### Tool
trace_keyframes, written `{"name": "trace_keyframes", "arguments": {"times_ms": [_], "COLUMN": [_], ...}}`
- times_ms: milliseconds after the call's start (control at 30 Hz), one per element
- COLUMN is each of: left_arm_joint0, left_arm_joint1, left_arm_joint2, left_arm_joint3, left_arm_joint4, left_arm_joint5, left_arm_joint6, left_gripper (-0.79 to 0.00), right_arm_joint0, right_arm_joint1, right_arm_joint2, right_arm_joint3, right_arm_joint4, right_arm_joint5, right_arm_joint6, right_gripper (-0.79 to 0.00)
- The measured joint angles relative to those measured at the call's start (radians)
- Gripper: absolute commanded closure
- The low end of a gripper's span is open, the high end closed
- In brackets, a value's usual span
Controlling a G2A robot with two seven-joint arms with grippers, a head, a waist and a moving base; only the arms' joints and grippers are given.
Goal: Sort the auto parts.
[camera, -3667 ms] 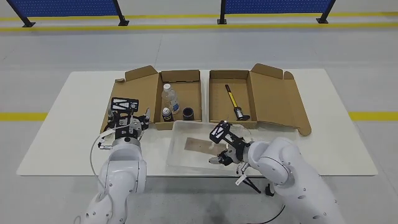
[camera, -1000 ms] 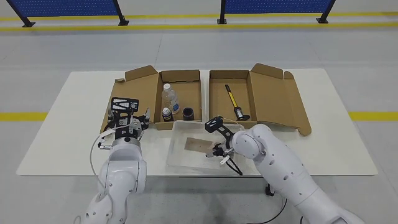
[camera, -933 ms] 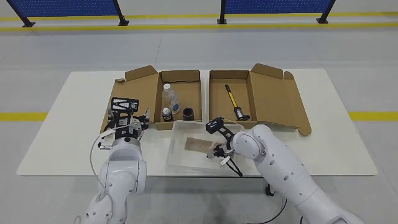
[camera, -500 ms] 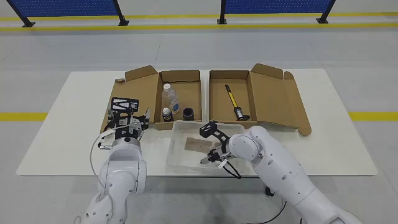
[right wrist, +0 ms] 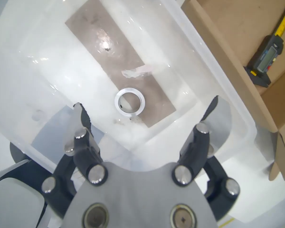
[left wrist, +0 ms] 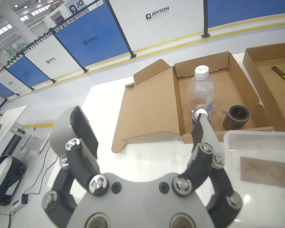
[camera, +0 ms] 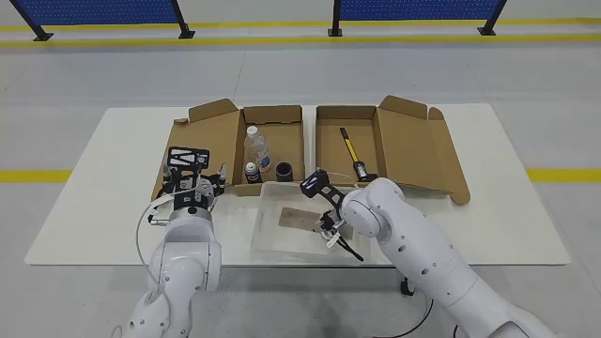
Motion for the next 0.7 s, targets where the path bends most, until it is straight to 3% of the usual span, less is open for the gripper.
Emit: {"name": "trace_keyframes", "arguments": {"times_ms": [33,100,133,700], "left_arm_joint0": [0.0,0.0,0.0,0.0], "left_arm_joint1": [0.0,0.0,0.0,0.0], "left_arm_joint2": [0.0,0.0,0.0,0.0], "left_arm_joint3": [0.0,0.0,0.0,0.0], "left_arm_joint4": [0.0,0.0,0.0,0.0], "left_arm_joint5": [0.0,0.0,0.0,0.0], "left_arm_joint6": [0.0,0.0,0.0,0.0], "left_gripper": [-0.785,-0.785,-0.785,-0.785], "right_arm_joint0": [-0.001,-0.002,-0.002,-0.008], "right_arm_joint1": [0.0,-0.002,-0.004,-0.019], "right_arm_joint2": [-0.001,-0.007,-0.011,-0.011], "right_arm_joint3": [-0.004,0.001,0.006,0.065], "right_arm_joint4": [-0.006,-0.018,-0.02,-0.017], "right_arm_joint5": [0.005,0.008,0.012,0.027], "right_arm_joint6": [0.011,0.024,0.028,0.022], "right_gripper": [-0.585,-0.385,-0.36,-0.348]}}
